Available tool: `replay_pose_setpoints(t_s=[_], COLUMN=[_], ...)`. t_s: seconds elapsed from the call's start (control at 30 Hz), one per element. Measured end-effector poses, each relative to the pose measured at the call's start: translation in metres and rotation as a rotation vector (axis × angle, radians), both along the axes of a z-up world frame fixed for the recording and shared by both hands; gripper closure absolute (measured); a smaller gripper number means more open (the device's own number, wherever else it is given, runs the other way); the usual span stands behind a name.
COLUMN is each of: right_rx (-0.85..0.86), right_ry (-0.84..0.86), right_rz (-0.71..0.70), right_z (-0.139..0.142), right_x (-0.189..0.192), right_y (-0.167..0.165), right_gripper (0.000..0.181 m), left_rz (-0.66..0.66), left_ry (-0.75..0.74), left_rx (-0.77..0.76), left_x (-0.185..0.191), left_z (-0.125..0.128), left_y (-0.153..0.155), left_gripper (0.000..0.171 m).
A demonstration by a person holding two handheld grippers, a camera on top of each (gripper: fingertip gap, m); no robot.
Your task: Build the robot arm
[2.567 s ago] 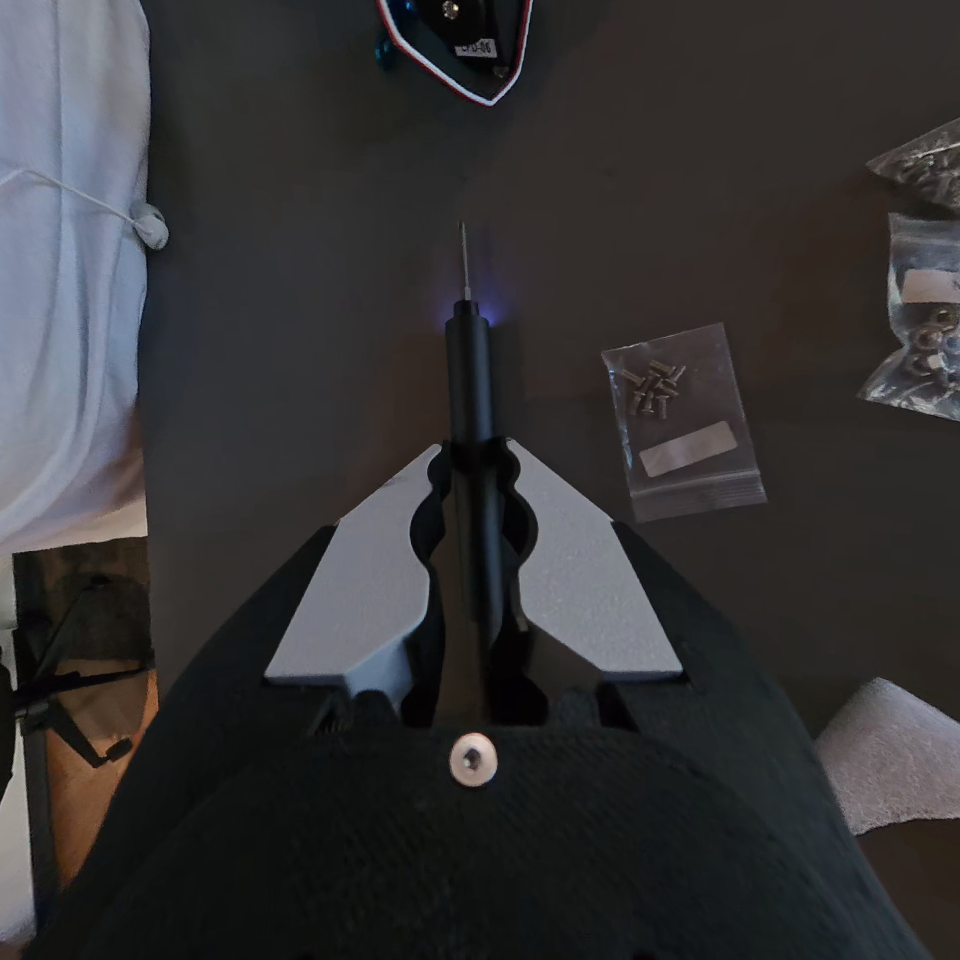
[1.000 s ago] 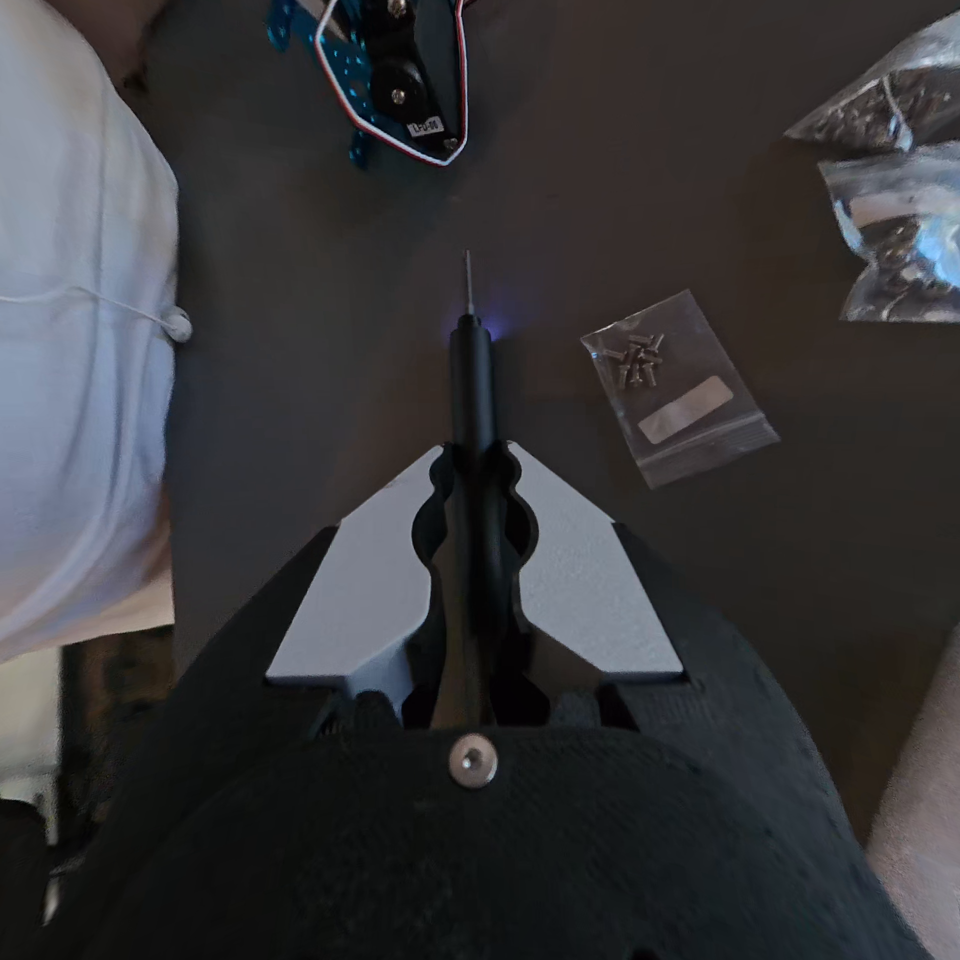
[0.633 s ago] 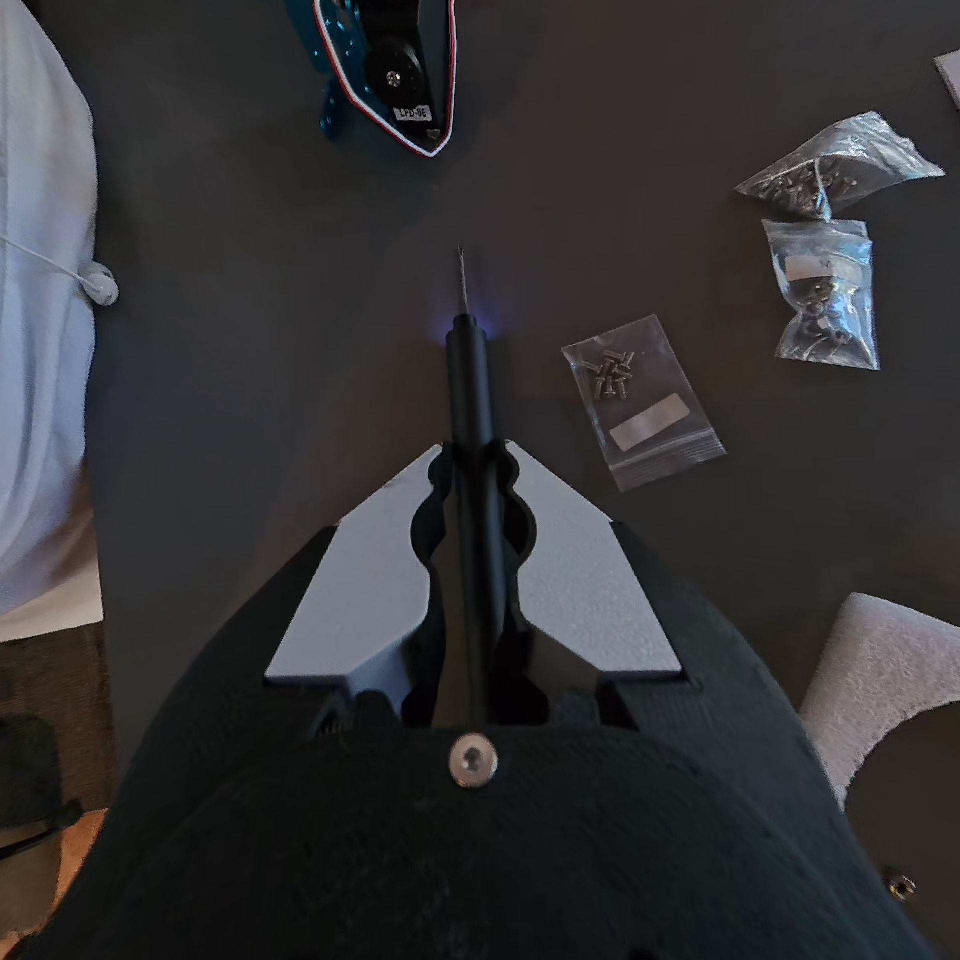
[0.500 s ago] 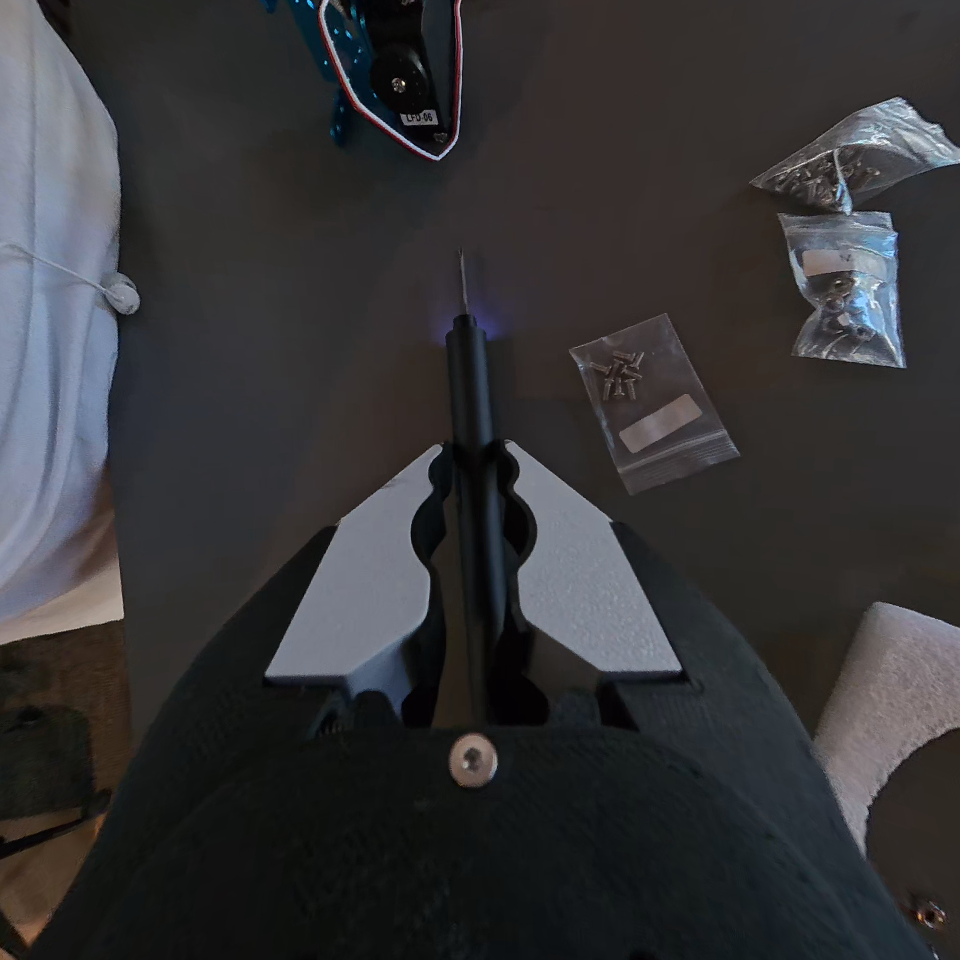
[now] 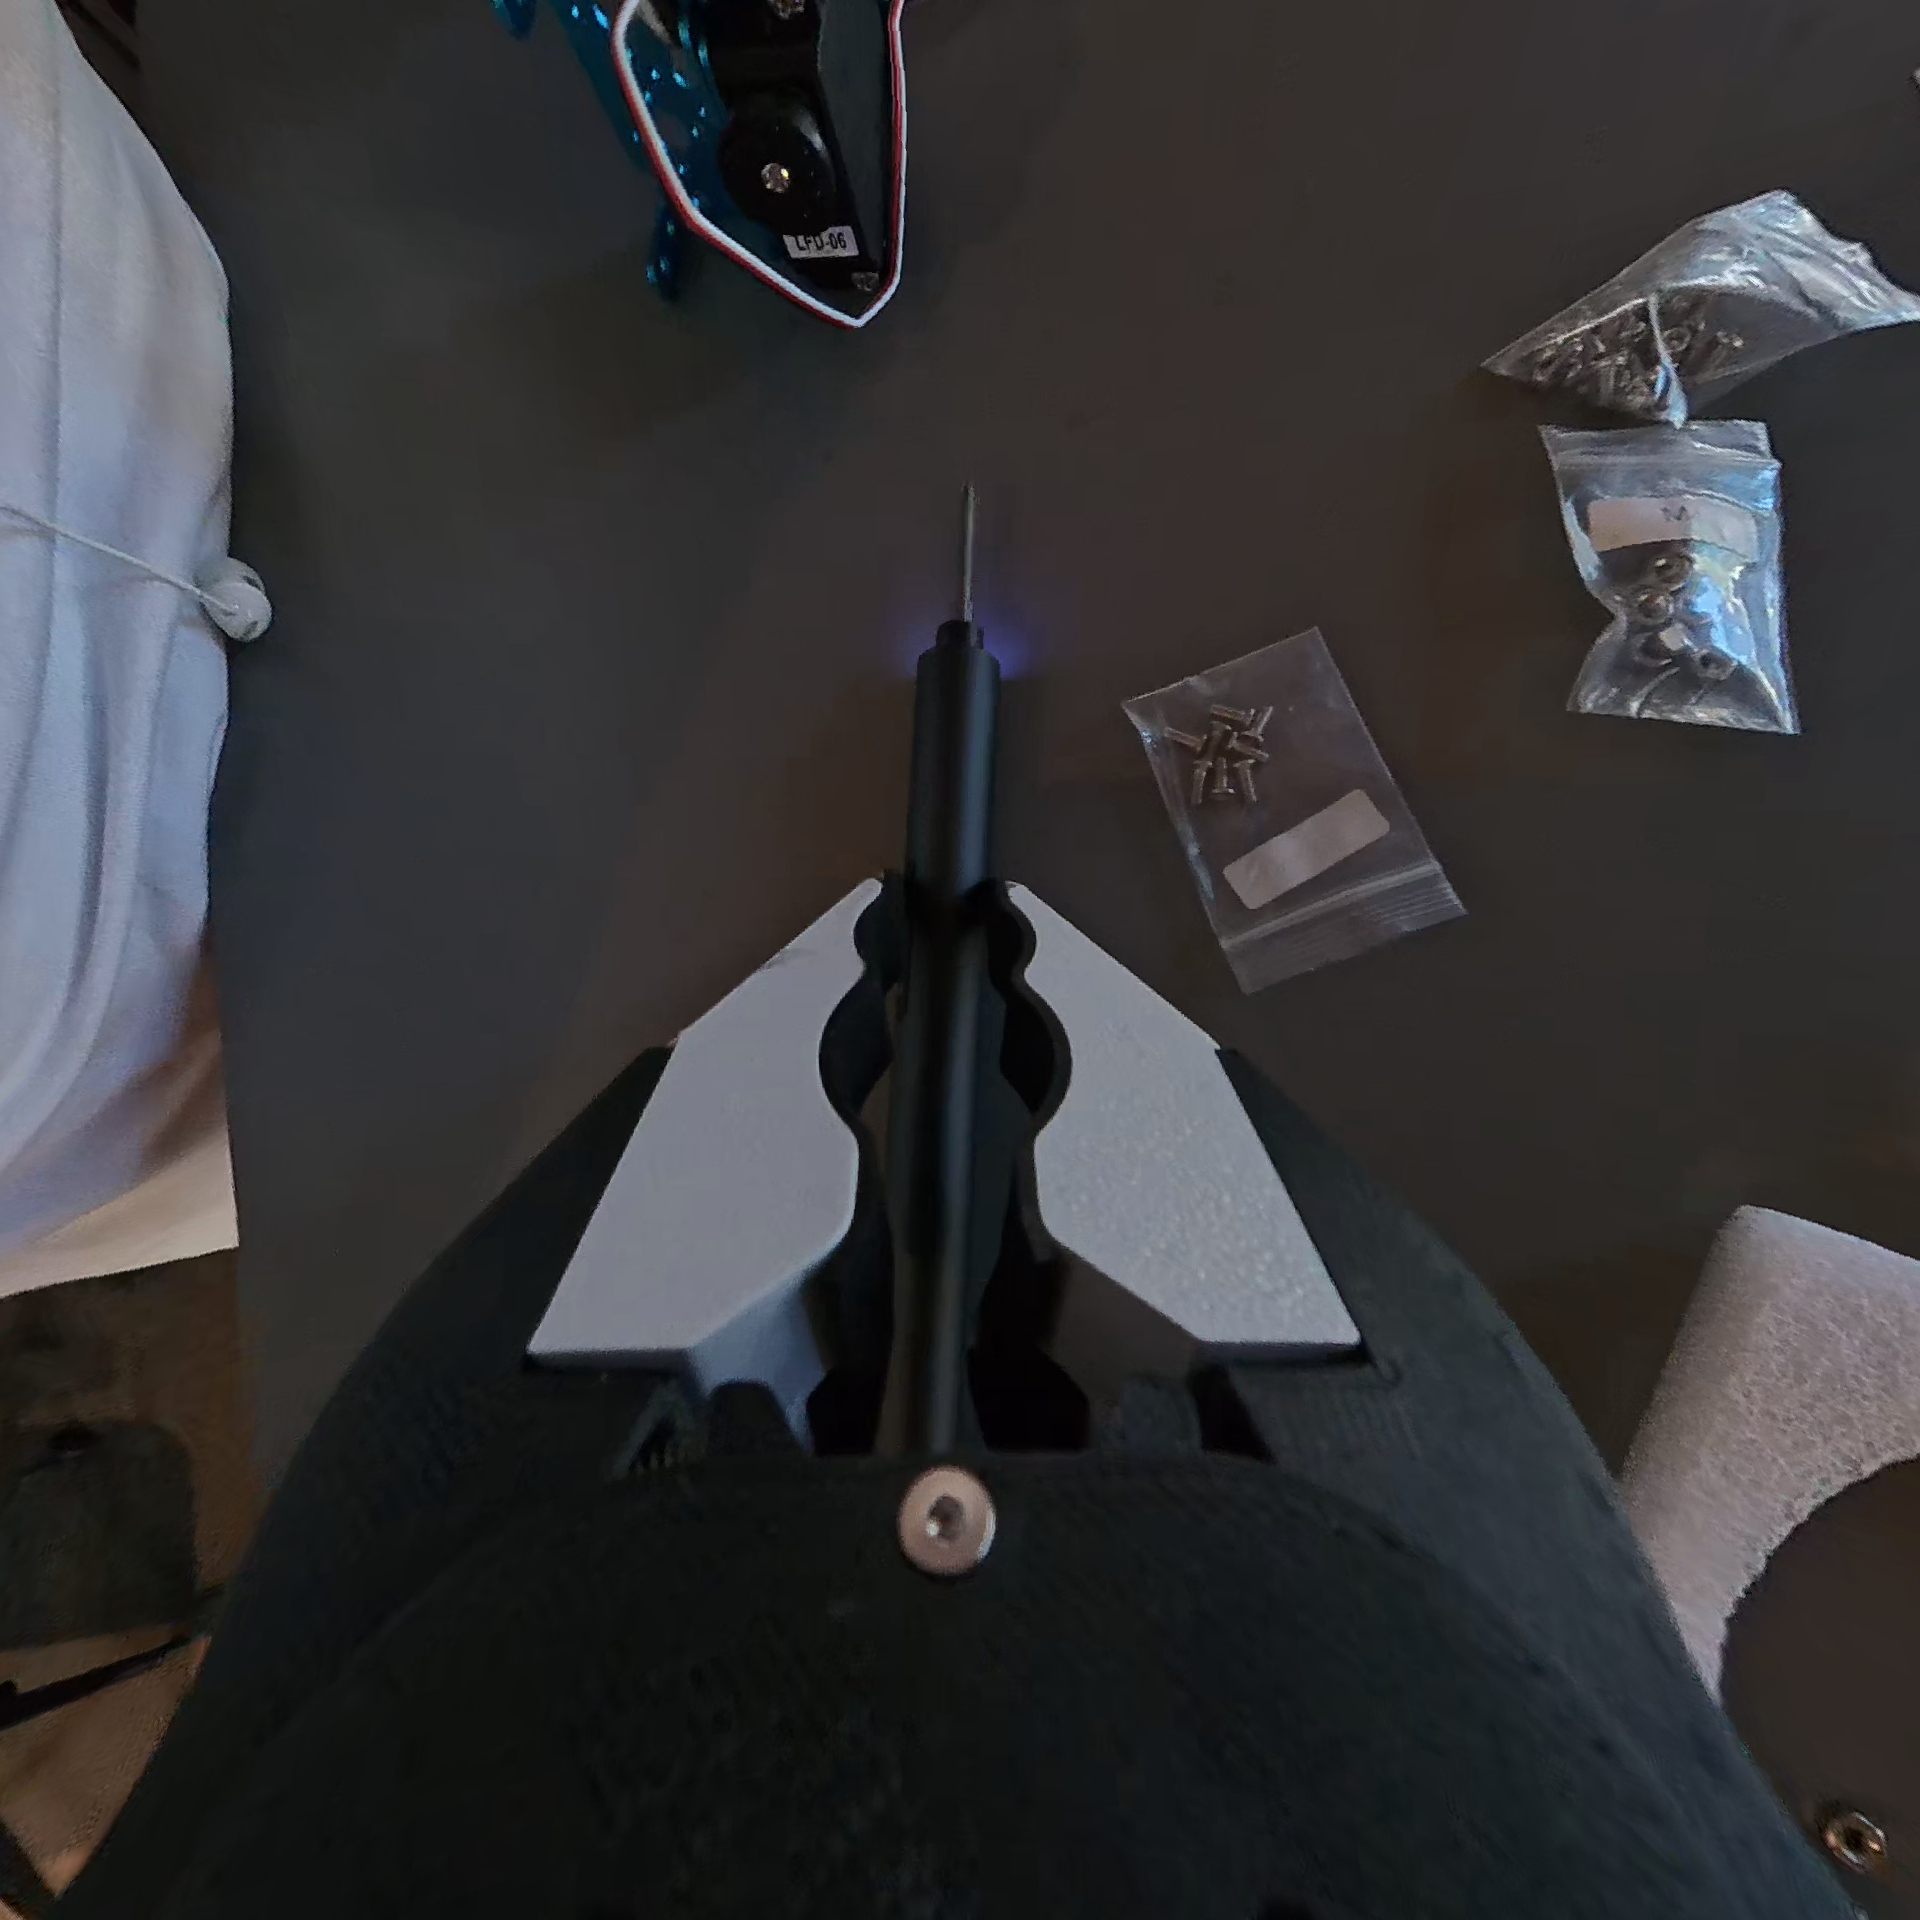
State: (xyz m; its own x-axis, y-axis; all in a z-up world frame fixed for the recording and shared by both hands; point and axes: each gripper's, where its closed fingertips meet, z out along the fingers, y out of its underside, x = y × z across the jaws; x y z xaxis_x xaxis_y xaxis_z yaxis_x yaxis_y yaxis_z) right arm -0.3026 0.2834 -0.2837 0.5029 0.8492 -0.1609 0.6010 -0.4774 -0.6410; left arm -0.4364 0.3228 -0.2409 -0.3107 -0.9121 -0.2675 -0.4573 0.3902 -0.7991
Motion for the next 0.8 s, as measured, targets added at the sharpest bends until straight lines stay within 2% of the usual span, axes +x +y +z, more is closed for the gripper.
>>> replay_pose_setpoints(t_s=[0.53, 0.8], right_rx=[-0.04, -0.004], right_ry=[0.029, 0.08], right_rz=[-0.057, -0.112], right_z=[0.001, 0.015], right_x=[-0.002, -0.017], right_y=[-0.001, -0.005], right_gripper=[0.165, 0.166], left_rz=[0.004, 0.008], left_ry=[0.001, 0.0], left_rx=[0.002, -0.004], left_x=[0.001, 0.001], left_z=[0.0, 0.0], left_y=[0.0, 0.001], left_gripper=[0.153, 0.153])
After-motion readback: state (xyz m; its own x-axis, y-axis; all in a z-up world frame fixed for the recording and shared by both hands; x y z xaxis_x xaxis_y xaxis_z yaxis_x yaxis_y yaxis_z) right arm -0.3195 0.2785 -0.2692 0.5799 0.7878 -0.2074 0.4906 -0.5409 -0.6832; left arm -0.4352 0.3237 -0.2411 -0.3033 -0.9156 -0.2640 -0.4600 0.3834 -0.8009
